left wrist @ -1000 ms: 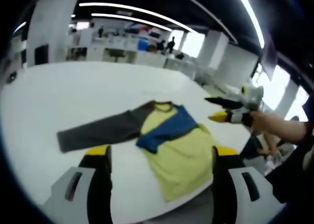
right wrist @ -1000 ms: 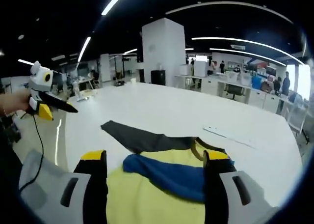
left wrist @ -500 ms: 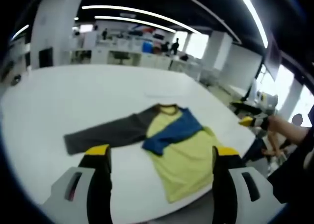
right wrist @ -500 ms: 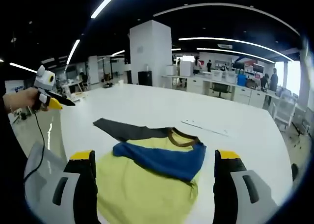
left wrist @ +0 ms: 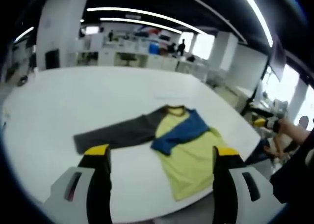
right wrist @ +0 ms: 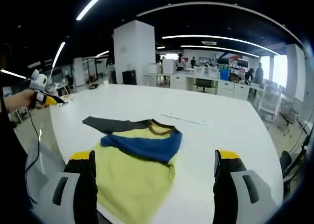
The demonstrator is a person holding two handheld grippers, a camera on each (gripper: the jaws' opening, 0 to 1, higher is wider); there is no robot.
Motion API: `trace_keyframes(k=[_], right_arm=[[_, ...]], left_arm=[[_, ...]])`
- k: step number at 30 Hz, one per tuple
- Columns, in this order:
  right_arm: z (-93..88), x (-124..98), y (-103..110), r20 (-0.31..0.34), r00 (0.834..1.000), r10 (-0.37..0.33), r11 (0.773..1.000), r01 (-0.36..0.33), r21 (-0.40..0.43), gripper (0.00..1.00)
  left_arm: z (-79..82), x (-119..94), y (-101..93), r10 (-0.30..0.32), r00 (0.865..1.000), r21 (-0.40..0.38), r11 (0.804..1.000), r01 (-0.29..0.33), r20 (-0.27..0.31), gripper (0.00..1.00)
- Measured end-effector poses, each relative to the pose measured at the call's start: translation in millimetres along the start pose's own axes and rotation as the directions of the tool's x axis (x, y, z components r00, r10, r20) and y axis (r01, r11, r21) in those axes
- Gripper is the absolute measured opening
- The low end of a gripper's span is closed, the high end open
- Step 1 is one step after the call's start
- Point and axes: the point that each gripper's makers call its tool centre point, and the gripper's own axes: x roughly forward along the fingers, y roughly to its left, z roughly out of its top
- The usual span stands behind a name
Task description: Fold the garment on the visible template until the final outline fits inside the template.
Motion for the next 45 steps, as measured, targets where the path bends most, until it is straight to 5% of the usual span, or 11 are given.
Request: trace_keyframes(k=[26, 32, 40, 45], right_arm=[[-4.0, 19, -5, -0.034, 0.999, 0.018, 1.0, -0.018, -0.002, 1.0], [3.0, 34, -2, -0.03, 0.999, 0.025, 1.0, -0.025, -0.013, 0.88], [-3.9, 75, 33, -0.099, 0.986, 0.133, 0.988, -0.14, -0.068, 0.79], [-10.9, 108, 69, -0.159, 0.962, 0.223, 0.962, -0.244, -0.123, 0.7]], left_arm=[[-1.8, 2, -8.4, 0.011, 1.0, -0.014, 1.0, -0.011, -0.009, 0.81], [-2.4, 6, -5.3, 0.013, 1.0, -0.023, 1.0, -0.013, -0.011, 0.81], [-11.8, 9, 3.1, 0.016, 1.0, -0.048, 0.999, -0.017, -0.021, 0.81], [-20.1, 7, 15.6, 0.028, 0.999, -0.069, 0.997, -0.03, -0.025, 0.8]])
